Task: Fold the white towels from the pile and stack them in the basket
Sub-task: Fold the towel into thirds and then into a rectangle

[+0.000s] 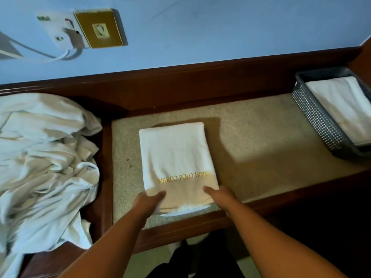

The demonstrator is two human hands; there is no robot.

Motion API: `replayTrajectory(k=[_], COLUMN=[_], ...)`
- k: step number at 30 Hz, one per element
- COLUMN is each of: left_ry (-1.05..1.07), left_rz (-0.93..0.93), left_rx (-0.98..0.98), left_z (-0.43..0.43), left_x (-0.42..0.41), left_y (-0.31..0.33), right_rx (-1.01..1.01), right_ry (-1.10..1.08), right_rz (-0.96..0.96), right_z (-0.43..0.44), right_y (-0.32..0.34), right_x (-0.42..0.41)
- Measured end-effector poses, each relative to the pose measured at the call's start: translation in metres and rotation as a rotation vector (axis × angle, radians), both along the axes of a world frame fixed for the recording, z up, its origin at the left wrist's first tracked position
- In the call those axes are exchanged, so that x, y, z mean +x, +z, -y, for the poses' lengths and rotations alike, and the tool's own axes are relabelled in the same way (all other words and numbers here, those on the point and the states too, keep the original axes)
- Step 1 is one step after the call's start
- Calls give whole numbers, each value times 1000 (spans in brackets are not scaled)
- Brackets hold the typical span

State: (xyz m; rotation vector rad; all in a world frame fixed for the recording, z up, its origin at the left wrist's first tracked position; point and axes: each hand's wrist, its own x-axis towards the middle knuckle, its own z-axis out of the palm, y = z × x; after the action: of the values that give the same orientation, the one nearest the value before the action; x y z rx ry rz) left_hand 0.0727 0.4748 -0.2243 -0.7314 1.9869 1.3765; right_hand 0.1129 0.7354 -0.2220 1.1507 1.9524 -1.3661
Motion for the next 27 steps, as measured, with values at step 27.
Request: replayTrajectory(k=[27], left_ry=[275], left_rz=[32], left_rx=[395], left_z=[-76], left_x=[184], left_y=[18], right_rx=[52], right_ry=[117], right_rz=[-25], right_z=[-77], right_y=[3], right_x=[180])
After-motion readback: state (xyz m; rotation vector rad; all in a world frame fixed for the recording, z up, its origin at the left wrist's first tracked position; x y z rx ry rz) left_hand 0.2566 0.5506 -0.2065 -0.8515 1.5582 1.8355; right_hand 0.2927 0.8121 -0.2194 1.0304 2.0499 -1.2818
